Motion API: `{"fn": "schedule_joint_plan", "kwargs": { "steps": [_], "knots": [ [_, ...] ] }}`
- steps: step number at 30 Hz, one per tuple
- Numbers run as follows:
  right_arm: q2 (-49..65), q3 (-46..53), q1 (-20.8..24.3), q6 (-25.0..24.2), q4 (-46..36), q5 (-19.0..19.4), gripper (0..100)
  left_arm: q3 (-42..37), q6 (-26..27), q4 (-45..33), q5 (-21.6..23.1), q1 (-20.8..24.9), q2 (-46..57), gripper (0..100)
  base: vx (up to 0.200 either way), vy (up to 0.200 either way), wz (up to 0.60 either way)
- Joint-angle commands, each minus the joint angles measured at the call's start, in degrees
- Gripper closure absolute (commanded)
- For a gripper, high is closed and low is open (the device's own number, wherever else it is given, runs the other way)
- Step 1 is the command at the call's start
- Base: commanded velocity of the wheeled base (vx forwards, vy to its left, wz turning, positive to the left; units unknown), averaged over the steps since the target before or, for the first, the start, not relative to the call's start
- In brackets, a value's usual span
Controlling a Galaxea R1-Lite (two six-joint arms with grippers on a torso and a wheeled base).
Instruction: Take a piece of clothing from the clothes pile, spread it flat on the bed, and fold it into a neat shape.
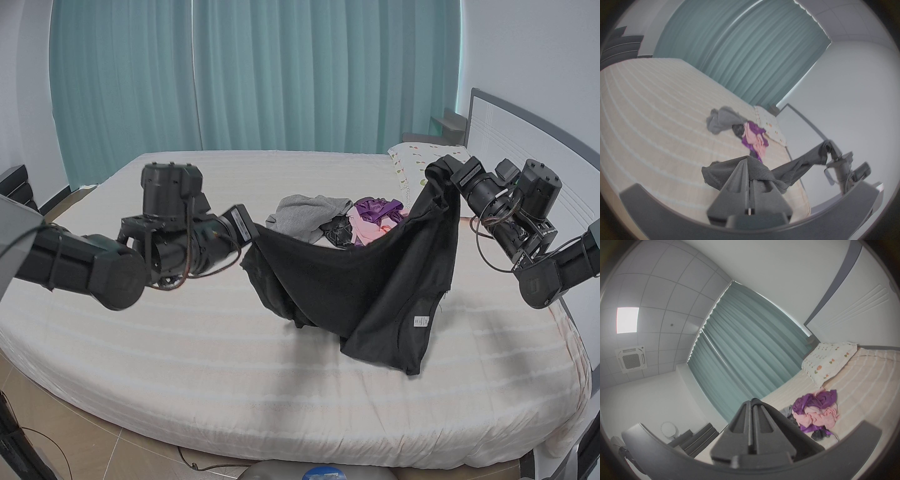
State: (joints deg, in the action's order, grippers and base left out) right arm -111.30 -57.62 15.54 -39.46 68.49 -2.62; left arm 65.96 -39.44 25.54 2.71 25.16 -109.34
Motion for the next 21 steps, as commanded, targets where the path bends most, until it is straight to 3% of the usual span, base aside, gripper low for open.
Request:
{"fn": "schedule_joint_plan", "kwargs": {
  "steps": [1,4,7,14,21],
  "knots": [
    [5.6,4.5,-0.3,-0.9,0.8,-0.2,100,1.0,-2.2,-1.3,-2.1,-2.8,5.2,100,0.000,0.000,0.00],
    [6.5,16.8,1.6,-2.2,2.4,4.2,100,-4.4,-4.2,-0.7,-2.1,-2.3,5.0,100,0.000,0.000,0.00],
    [4.9,22.9,2.4,-2.5,6.2,7.2,100,-8.0,-4.2,1.9,-2.4,-1.3,4.6,100,0.000,0.000,0.00],
    [1.6,25.2,4.1,-2.3,7.6,7.9,100,-18.3,-8.5,8.5,-1.9,0.5,4.6,100,0.000,0.000,0.00],
    [0.8,26.3,7.7,-2.6,7.7,7.8,100,-24.7,-8.6,15.3,-1.7,1.3,5.1,100,0.000,0.000,0.00]
  ]
}}
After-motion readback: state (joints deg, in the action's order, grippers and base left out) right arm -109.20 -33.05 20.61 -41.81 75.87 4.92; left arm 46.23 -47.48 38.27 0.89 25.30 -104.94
